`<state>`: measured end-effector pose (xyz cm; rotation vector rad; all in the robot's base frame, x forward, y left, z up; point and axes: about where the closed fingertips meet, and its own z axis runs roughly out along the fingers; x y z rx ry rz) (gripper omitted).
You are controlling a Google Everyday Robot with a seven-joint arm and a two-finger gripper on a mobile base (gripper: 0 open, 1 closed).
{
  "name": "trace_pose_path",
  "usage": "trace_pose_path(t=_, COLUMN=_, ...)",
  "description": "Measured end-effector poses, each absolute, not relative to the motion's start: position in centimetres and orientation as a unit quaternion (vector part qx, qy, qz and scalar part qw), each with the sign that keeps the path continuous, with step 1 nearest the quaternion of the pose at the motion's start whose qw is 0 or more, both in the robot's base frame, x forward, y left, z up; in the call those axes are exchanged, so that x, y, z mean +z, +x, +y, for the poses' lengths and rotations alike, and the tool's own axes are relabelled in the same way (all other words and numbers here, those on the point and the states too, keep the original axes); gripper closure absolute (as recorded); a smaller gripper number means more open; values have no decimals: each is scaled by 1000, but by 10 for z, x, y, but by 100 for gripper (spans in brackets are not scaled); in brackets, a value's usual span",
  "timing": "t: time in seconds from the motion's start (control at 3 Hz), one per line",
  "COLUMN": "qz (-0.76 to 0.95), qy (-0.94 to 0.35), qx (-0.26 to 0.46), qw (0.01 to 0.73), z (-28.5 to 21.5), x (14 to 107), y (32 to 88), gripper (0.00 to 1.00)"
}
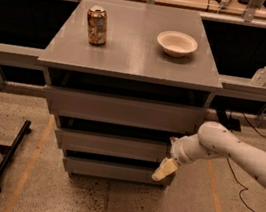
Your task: Open middle drawer
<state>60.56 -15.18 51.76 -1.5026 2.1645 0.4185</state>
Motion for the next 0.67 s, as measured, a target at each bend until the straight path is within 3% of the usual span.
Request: trace_pose_path(t=0.67, qz=799, qy=-535, qx=154, qw=228, z=-153, x=504, y=603, gripper=0)
